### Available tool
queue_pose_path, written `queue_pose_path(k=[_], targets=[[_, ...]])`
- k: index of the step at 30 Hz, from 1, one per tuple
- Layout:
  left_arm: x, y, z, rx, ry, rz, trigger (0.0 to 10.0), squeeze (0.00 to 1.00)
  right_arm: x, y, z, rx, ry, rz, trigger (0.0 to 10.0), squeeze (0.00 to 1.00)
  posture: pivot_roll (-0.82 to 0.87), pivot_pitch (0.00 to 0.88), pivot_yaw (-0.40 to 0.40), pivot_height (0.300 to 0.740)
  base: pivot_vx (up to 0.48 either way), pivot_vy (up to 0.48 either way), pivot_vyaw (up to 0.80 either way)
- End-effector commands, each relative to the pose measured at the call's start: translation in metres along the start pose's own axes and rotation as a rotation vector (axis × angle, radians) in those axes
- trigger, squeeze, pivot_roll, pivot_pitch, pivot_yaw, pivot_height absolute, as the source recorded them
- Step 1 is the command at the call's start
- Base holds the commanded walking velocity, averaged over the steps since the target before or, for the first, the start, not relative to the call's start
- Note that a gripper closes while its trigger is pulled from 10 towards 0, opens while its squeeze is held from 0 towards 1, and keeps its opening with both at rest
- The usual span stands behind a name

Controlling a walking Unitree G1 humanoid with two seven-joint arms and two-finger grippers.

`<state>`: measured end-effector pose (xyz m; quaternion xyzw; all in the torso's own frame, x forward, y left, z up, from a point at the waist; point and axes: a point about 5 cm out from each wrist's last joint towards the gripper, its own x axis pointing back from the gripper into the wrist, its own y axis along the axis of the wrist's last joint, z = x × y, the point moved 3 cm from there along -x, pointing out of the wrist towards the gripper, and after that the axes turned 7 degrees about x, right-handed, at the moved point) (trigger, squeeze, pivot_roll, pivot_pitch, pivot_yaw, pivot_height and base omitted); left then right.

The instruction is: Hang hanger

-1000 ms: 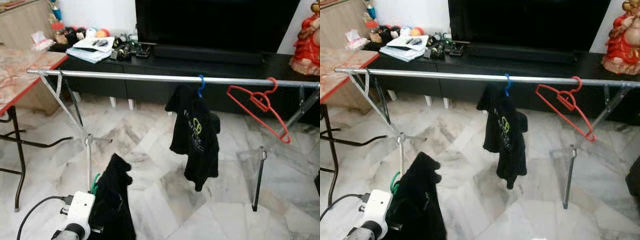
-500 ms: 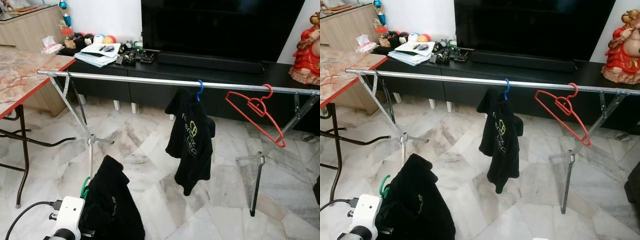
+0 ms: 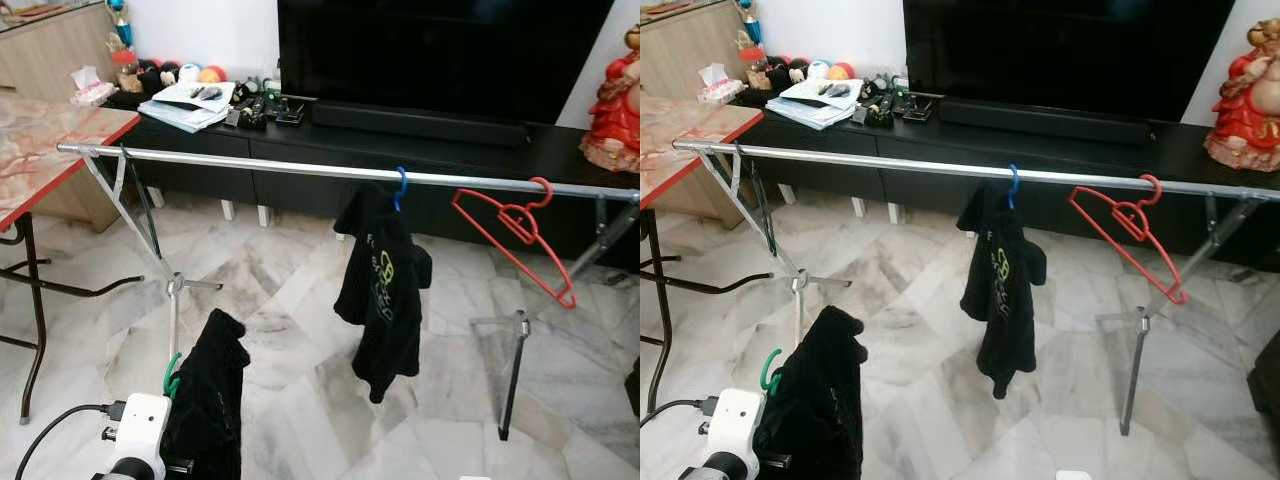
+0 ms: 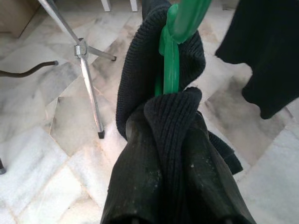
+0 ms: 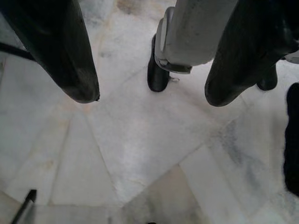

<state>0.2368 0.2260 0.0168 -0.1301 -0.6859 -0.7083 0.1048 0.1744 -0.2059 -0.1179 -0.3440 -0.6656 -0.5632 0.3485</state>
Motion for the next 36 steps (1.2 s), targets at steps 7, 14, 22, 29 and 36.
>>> queue_pose_path(k=[7,14,22,29,36], targets=[[-0.002,0.009,-0.001,0.01,0.0,-0.024,10.0,0.0,0.001,-0.005,0.001,0.005,0.009,0.016,10.0,0.0,-0.05,0.075,0.018,0.74,0.37,0.0,0.0],[-0.004,0.01,-0.004,0.012,-0.012,-0.025,10.0,0.0,0.001,-0.008,0.001,0.005,0.01,0.022,10.0,0.0,-0.05,0.073,0.019,0.74,0.38,0.0,0.0],[-0.004,0.008,-0.006,0.013,-0.024,-0.016,10.0,0.0,0.001,-0.009,0.002,0.007,0.008,0.03,10.0,0.0,-0.05,0.067,0.019,0.74,0.384,0.0,0.0],[-0.006,0.006,-0.009,0.011,-0.04,-0.009,10.0,0.0,0.001,-0.007,0.005,0.013,0.014,0.028,10.0,0.0,-0.05,0.06,0.019,0.74,0.387,0.0,0.0],[-0.006,0.004,-0.011,0.005,-0.054,0.006,10.0,0.0,0.001,-0.009,0.002,0.018,0.016,0.033,10.0,0.0,-0.05,0.062,0.017,0.74,0.387,0.0,0.0]])
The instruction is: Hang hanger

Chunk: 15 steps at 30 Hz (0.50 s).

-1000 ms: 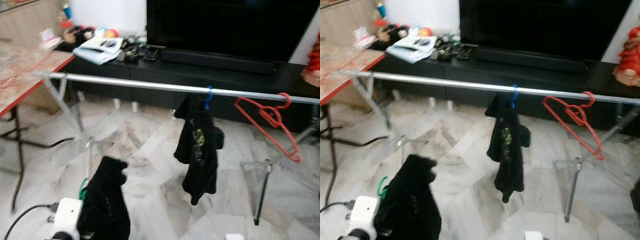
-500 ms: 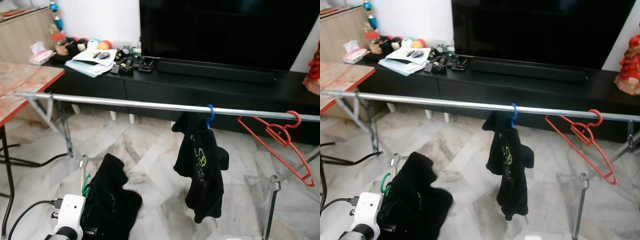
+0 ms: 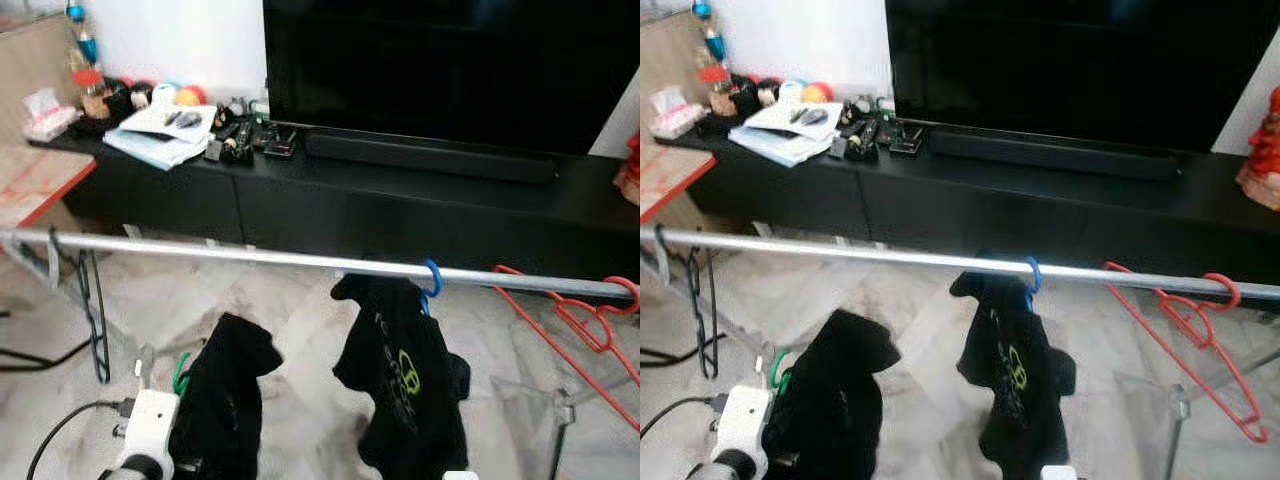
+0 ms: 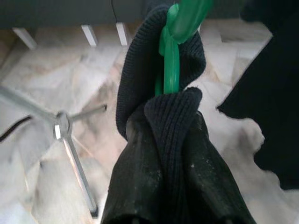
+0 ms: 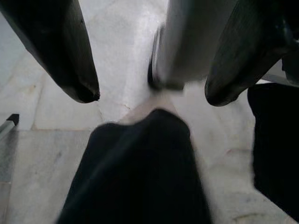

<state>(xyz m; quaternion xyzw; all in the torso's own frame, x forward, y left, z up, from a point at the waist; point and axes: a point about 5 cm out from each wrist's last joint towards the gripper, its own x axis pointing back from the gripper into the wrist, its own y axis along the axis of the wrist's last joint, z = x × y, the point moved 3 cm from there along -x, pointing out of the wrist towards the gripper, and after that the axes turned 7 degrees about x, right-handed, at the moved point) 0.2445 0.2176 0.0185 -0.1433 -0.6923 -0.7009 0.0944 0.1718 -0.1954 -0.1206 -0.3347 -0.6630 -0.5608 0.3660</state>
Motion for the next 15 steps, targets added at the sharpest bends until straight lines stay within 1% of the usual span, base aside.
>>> queue_pose_path(k=[1,4,6,11,12,13,14,15], targets=[[0.0007,-0.0009,-0.0036,-0.009,-0.019,0.004,10.0,0.0,0.0019,-0.0079,-0.0097,-0.001,-0.018,0.024,10.0,0.0,-0.06,0.063,0.017,0.74,0.386,0.0,0.0],[0.0006,-0.0015,-0.0055,-0.003,-0.03,0.007,10.0,0.0,0.0031,-0.0113,-0.0139,-0.003,-0.023,0.029,10.0,0.0,-0.06,0.066,0.017,0.74,0.324,0.0,0.0],[0.0004,-0.0018,-0.0072,-0.029,-0.055,0.013,10.0,0.0,0.0038,-0.014,-0.0162,-0.005,-0.027,0.033,10.0,0.0,-0.06,0.068,0.015,0.74,0.0,0.0,0.0],[0.0009,0.0001,-0.0067,-0.062,-0.092,0.015,10.0,0.0,0.004,-0.015,-0.0162,-0.004,-0.027,0.036,10.0,0.0,-0.05,0.07,0.013,0.74,0.0,0.0,0.0],[0.0016,0.001,-0.0076,-0.073,-0.118,0.016,10.0,0.0,0.0041,-0.0154,-0.0158,-0.004,-0.027,0.037,10.0,0.0,-0.05,0.072,0.012,0.74,0.0,0.0,0.0],[0.0048,0.0046,-0.0111,-0.154,-0.21,0.022,10.0,0.0,0.0038,-0.016,-0.0121,-0.002,-0.023,0.039,10.0,0.0,-0.05,0.073,0.012,0.74,0.0,0.0,0.0],[0.006,0.0057,-0.0124,-0.183,-0.241,0.024,10.0,0.0,0.0036,-0.0161,-0.0107,-0.002,-0.021,0.039,10.0,0.0,-0.05,0.073,0.012,0.74,0.0,0.0,0.0],[0.006,0.0057,-0.0124,-0.183,-0.241,0.024,10.0,0.0,0.0036,-0.0161,-0.0107,-0.002,-0.021,0.039,10.0,0.0,-0.05,0.073,0.012,0.74,0.0,0.0,0.0]])
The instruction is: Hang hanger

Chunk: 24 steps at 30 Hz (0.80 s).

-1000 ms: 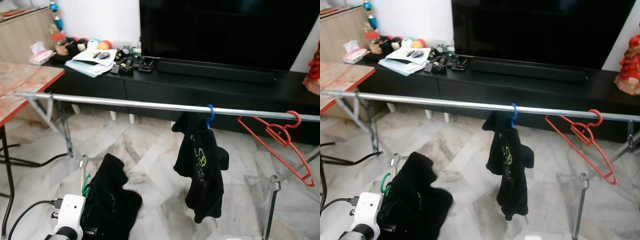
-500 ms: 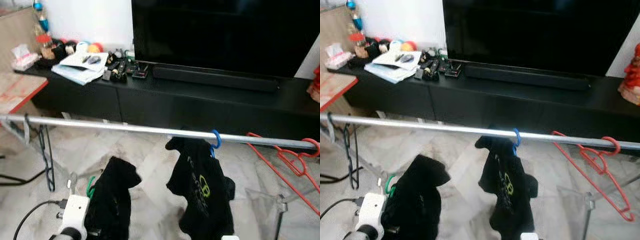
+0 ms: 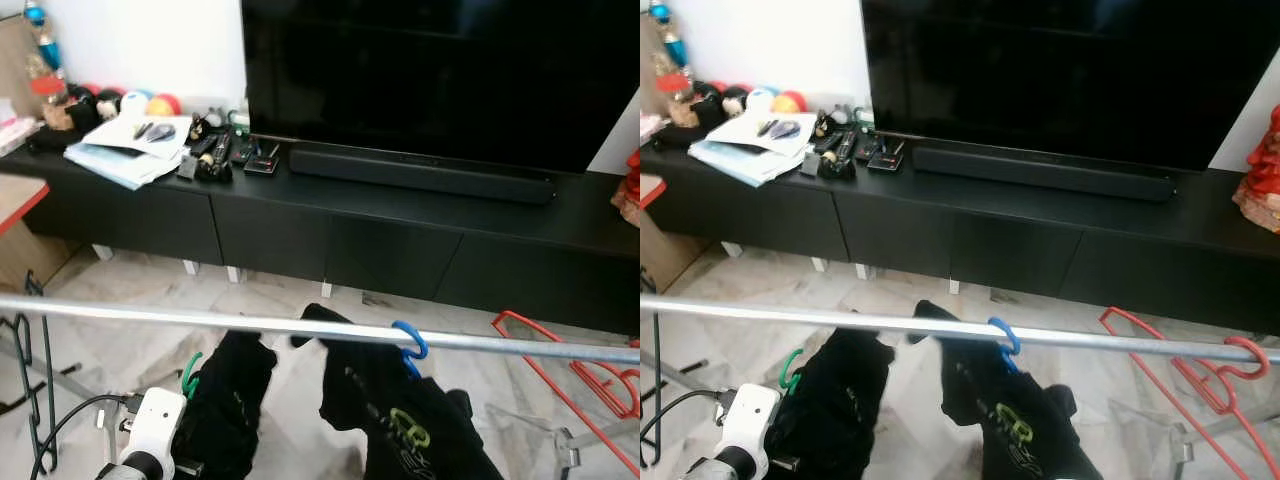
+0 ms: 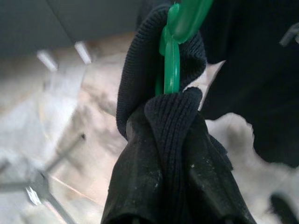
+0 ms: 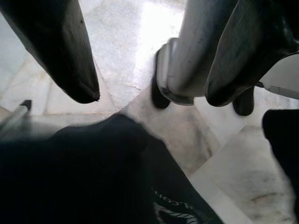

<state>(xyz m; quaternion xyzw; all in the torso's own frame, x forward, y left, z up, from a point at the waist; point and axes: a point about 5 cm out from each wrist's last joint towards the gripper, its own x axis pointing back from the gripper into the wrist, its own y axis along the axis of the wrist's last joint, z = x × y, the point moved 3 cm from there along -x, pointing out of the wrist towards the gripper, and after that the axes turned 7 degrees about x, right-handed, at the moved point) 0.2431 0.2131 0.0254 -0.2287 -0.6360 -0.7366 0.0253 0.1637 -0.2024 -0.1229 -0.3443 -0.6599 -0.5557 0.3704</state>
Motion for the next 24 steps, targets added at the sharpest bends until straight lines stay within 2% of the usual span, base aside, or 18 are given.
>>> queue_pose_path(k=[1,3,4,6,12,20,24], targets=[[0.003,0.004,-0.009,-0.097,-0.101,-0.003,10.0,0.0,0.001,-0.006,0.0,-0.001,-0.01,0.014,10.0,0.0,-0.04,0.073,0.012,0.74,0.0,0.0,0.0],[0.003,0.004,-0.009,-0.097,-0.101,-0.003,10.0,0.0,0.001,-0.006,0.0,-0.001,-0.01,0.014,10.0,0.0,-0.04,0.073,0.012,0.74,0.0,0.0,0.0],[0.004,0.008,-0.008,-0.148,-0.126,-0.008,10.0,0.0,0.0,-0.004,0.003,0.0,-0.006,0.012,10.0,0.0,-0.04,0.073,0.011,0.74,0.0,0.0,0.0],[0.004,0.019,-0.001,-0.196,-0.117,-0.045,10.0,0.0,0.0,-0.004,0.006,0.0,-0.003,0.01,10.0,0.0,-0.04,0.074,0.01,0.74,0.0,0.0,0.0],[0.006,0.045,0.012,-0.249,-0.082,-0.152,10.0,0.0,0.001,-0.009,0.004,0.003,-0.004,0.016,10.0,0.0,-0.04,0.074,0.008,0.74,0.0,0.0,0.0],[0.007,0.052,0.022,-0.25,-0.026,-0.188,10.0,0.0,0.003,-0.013,-0.004,0.005,-0.01,0.021,10.0,0.0,-0.04,0.076,0.004,0.74,0.0,0.0,0.0],[0.006,0.05,0.024,-0.215,0.002,-0.192,10.0,0.0,0.002,-0.01,-0.005,0.006,-0.011,0.017,10.0,0.0,-0.04,0.075,0.002,0.74,0.0,0.0,0.0]])
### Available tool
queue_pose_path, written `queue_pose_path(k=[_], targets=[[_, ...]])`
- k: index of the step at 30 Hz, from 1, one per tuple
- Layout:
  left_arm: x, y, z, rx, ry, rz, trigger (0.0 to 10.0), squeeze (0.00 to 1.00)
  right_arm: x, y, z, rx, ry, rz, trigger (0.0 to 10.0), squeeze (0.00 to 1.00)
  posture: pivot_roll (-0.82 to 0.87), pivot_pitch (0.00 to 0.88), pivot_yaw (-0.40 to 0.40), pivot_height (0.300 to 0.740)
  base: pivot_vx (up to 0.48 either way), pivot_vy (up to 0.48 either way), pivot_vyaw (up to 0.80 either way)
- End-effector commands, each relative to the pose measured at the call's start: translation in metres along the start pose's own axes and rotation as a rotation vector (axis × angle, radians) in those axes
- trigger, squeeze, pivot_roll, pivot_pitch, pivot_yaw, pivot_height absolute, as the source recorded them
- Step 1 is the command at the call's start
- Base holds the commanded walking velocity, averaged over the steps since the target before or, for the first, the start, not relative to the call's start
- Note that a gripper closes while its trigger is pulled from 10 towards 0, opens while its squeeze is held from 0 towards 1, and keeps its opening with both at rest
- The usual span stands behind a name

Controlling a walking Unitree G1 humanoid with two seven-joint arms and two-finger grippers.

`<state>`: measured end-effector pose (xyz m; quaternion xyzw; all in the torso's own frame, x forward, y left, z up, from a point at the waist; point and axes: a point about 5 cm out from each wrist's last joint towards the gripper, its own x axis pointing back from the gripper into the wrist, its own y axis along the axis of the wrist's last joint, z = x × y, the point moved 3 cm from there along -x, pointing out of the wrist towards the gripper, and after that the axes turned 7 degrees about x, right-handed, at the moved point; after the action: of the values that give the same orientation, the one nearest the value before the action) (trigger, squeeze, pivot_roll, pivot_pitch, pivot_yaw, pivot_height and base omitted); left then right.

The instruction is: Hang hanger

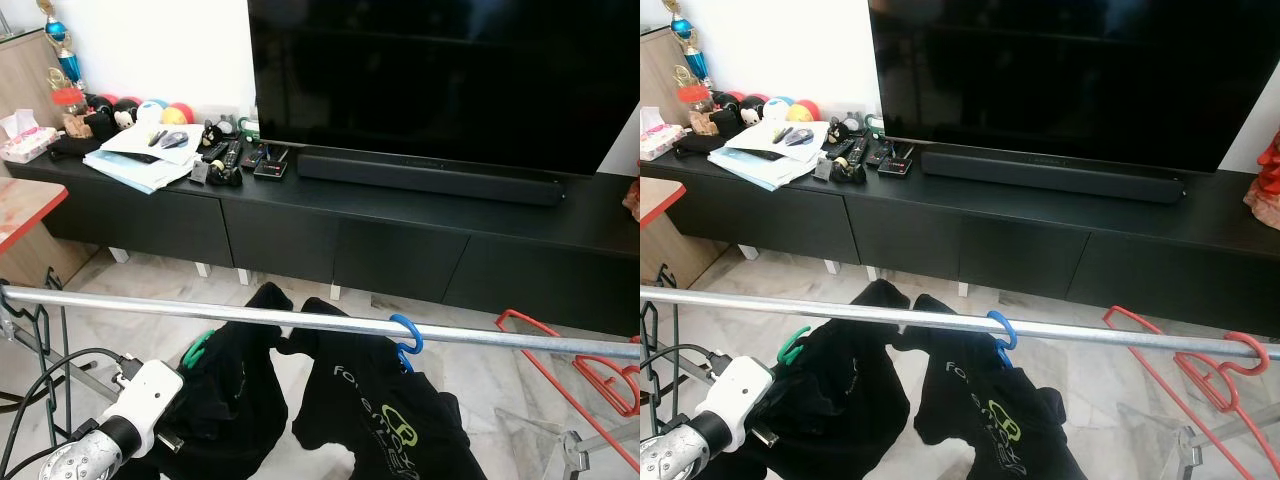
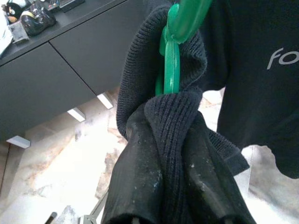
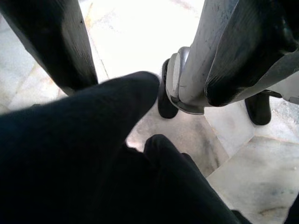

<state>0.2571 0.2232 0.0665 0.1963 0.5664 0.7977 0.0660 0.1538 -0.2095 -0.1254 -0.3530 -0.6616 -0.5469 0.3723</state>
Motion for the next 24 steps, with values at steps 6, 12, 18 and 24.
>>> queue_pose_path(k=[6,12,18,24], targets=[[-0.002,0.01,0.019,0.076,0.13,-0.065,10.0,0.0,-0.002,0.009,0.012,0.002,0.015,-0.012,10.0,0.0,-0.04,0.075,0.001,0.74,0.0,0.0,0.0],[-0.005,0.012,0.03,0.138,0.207,-0.067,10.0,0.0,-0.003,0.012,0.017,0.003,0.021,-0.016,10.0,0.0,-0.04,0.075,0.003,0.74,0.0,0.0,0.0],[-0.009,0.007,0.036,0.166,0.264,-0.036,10.0,0.0,-0.001,0.004,0.001,0.001,0.008,-0.007,10.0,0.0,-0.04,0.076,0.004,0.74,0.0,0.0,0.0],[-0.014,0.0,0.032,0.192,0.254,0.027,10.0,0.0,-0.001,0.004,0.001,0.001,0.006,-0.007,10.0,0.0,-0.04,0.077,0.006,0.74,0.0,0.0,0.0]])
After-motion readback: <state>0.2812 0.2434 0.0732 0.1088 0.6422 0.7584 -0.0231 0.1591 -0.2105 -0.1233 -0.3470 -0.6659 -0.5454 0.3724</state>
